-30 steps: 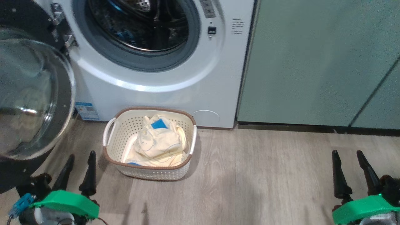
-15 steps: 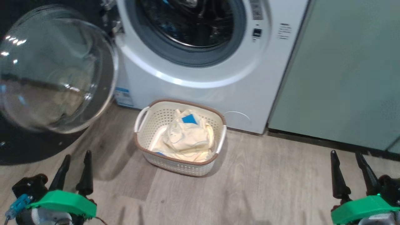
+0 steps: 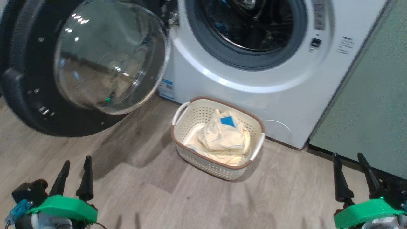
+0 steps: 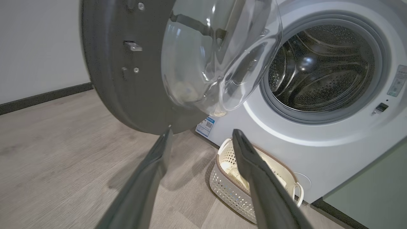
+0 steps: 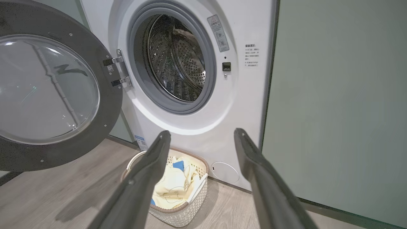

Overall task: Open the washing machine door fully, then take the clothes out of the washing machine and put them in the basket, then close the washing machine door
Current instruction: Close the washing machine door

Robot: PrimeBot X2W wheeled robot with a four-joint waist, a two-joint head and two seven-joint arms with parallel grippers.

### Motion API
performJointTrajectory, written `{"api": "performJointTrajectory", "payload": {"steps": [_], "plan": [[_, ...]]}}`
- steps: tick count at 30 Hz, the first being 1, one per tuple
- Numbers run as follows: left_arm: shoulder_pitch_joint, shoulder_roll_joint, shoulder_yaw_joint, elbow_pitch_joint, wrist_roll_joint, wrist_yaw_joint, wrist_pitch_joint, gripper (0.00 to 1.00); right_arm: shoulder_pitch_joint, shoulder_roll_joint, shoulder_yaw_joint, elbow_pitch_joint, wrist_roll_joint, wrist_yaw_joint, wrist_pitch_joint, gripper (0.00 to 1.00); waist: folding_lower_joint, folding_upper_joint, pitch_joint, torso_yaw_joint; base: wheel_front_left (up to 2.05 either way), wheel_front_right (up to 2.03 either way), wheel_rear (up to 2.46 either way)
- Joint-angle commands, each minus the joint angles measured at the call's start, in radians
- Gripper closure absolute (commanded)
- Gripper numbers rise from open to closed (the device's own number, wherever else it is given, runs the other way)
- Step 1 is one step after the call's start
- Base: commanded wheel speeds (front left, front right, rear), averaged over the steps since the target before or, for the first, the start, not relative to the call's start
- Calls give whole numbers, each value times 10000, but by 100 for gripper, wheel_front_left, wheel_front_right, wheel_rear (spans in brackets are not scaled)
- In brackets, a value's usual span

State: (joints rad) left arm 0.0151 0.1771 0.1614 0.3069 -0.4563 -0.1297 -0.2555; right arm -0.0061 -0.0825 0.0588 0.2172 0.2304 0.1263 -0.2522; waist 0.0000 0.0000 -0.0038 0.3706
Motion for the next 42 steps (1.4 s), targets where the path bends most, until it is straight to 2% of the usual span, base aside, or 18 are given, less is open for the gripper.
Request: {"api": "performJointTrajectory", "payload": {"steps": [1,12,23,24,25,26,27,28,34,38,42], "plan": [[-602,141,404,-267,71,-10,-63,0,-443,-78,166,-285,52,44,-96,0,0,0,24,320,0,0,0],[-597,-13,562,-248,115,-10,-63,0,-435,-78,201,-256,84,44,-96,0,0,0,56,1381,0,0,0],[-315,-394,1421,-628,-417,-10,-63,0,-732,-201,550,-132,127,44,-96,0,0,0,240,1531,0,0,0],[-293,-409,1495,-651,-550,-10,-63,4,-739,-212,560,-127,134,44,-96,0,0,0,245,1535,0,0,0],[-275,-418,1572,-673,-725,-10,-63,50,-744,-222,566,-121,142,44,-96,0,0,0,247,1537,0,0,0],[-275,-418,1572,-673,-725,-10,-63,50,-744,-222,566,-121,142,44,-96,0,0,0,247,1537,0,0,0],[-261,-420,1627,-690,-953,-10,-63,87,-744,-231,574,-116,149,44,-96,0,0,0,245,1537,0,0,0],[-258,-427,1681,-703,-1269,-10,-63,100,-737,-240,581,-110,155,44,-96,0,0,0,242,1537,0,0,0],[-483,63,1838,-624,-4402,-10,-40,100,-597,-278,540,-124,156,44,-96,0,0,0,237,1547,0,0,0],[-902,764,2276,-461,-6902,-10,355,100,-513,-299,485,-168,136,44,-96,0,0,0,295,1536,0,0,0],[-1530,1565,2923,35,-8817,-10,1228,100,-489,-347,503,-209,123,44,-96,0,0,0,439,1423,0,0,0]]}}
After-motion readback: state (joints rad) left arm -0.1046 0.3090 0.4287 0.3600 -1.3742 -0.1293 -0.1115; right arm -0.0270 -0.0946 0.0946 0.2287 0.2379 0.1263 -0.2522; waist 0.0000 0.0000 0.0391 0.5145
